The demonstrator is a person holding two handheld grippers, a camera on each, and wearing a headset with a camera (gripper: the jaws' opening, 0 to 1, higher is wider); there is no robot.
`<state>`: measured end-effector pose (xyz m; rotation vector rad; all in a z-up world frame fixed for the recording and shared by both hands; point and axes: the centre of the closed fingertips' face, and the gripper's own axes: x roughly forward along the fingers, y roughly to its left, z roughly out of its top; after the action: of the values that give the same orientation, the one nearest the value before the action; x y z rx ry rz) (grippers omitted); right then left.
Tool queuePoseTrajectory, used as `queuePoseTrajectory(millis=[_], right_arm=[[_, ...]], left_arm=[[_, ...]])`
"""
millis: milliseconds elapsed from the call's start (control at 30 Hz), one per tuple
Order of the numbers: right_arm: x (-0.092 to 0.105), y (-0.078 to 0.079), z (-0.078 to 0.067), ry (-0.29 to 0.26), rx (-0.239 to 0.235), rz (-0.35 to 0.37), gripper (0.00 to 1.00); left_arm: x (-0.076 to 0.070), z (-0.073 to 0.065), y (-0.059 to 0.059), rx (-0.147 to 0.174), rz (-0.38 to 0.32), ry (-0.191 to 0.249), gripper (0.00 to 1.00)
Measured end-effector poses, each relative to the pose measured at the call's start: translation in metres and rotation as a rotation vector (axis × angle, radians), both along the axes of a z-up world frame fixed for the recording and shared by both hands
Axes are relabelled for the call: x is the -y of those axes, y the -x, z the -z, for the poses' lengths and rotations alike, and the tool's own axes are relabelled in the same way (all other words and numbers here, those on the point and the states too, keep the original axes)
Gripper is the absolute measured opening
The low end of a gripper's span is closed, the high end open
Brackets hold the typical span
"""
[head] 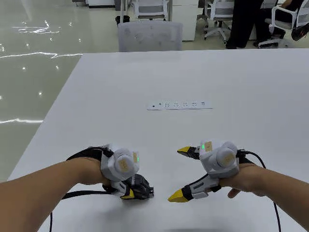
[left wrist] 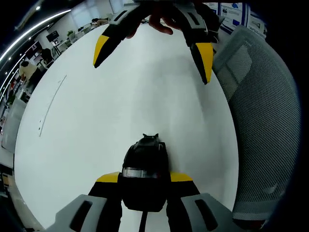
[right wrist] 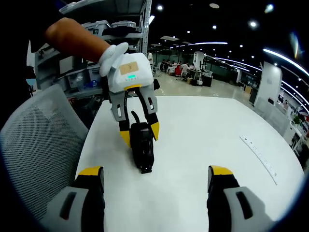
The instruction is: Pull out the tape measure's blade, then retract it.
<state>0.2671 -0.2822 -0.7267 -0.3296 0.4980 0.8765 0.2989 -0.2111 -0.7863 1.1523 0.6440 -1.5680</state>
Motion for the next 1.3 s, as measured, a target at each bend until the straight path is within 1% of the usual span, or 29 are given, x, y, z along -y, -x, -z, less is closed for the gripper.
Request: queuePoseTrajectory(millis=[100,200,267,300,333,367,400,433,500,567,600,633,667,700,733,833,900,1067,1133,1167,1267,1300], right_arm=[[-0.007,-0.003,0.003,0.009,0.001,-0.028,0.87],[-0.012,-0.004,0.01,0.022,-0.007,-0.058,0.83],[-0.014,-0.006,0.019,0.034,-0.024,-0.063,0.81],[-0.015,-0.005,0.026,0.038,-0.053,-0.065,0.8],[-0.018,-0.004,0.03,0.044,-0.066,-0.079,0.78],[-0.021,-0.005,0.033,0.053,-0.061,-0.092,0.76],[-0.023,-0.006,0.038,0.065,-0.07,-0.099,0.73],[-0.026,-0.005,0.041,0.064,-0.079,-0.104,0.7],[-0.032,-0.006,0.047,0.065,-0.099,-0.11,0.64],[-0.036,-0.005,0.055,0.087,-0.114,-0.127,0.6],[-0.036,-0.005,0.059,0.106,-0.119,-0.132,0.58],[-0.035,-0.006,0.065,0.148,-0.109,-0.154,0.56],[-0.035,-0.007,0.068,0.171,-0.107,-0.165,0.53],[-0.036,-0.007,0.07,0.175,-0.112,-0.166,0.48],[-0.038,-0.009,0.073,0.167,-0.125,-0.16,0.45],[-0.039,-0.011,0.08,0.171,-0.14,-0.16,0.39],[-0.037,-0.009,0.087,0.196,-0.173,-0.154,0.32],[-0.041,-0.01,0.091,0.208,-0.173,-0.167,0.22],[-0.043,-0.013,0.091,0.209,-0.161,-0.16,0.16],[-0.045,-0.013,0.091,0.203,-0.17,-0.166,0.15],[-0.049,-0.014,0.091,0.206,-0.165,-0.174,0.14],[-0.047,-0.015,0.093,0.206,-0.175,-0.174,0.14]], left_arm=[[0.0,0.0,0.0,-0.006,-0.001,0.002,0.31],[0.0,0.0,0.0,-0.011,0.001,0.005,0.31],[0.0,0.001,0.0,-0.011,0.001,0.005,0.31],[0.0,0.001,0.0,-0.011,0.001,0.005,0.31],[0.0,0.001,0.0,-0.009,0.003,0.005,0.31],[0.0,0.001,0.0,-0.008,0.004,0.006,0.31],[0.0,0.001,0.0,-0.008,0.005,0.008,0.31],[0.0,0.001,0.001,-0.008,0.006,0.011,0.31],[0.001,0.0,0.0,-0.02,0.002,0.019,0.31],[0.001,0.0,0.0,-0.029,-0.001,0.027,0.31],[0.001,0.0,0.0,-0.03,0.001,0.028,0.31],[0.001,0.0,0.0,-0.031,0.002,0.028,0.31],[0.001,0.0,0.0,-0.031,0.003,0.027,0.31],[0.001,0.0,0.0,-0.032,0.003,0.027,0.31],[0.001,0.0,0.0,-0.033,0.003,0.027,0.31],[0.001,0.0,0.0,-0.038,0.0,0.029,0.31],[0.001,0.001,0.0,-0.038,0.001,0.028,0.31],[0.001,0.0,0.0,-0.043,-0.002,0.025,0.31],[0.001,0.001,-0.001,-0.047,-0.002,0.024,0.31],[0.001,0.001,0.0,-0.049,-0.005,0.025,0.31],[0.001,0.0,0.0,-0.05,-0.005,0.028,0.31],[0.001,0.0,0.0,-0.05,-0.005,0.03,0.31]])
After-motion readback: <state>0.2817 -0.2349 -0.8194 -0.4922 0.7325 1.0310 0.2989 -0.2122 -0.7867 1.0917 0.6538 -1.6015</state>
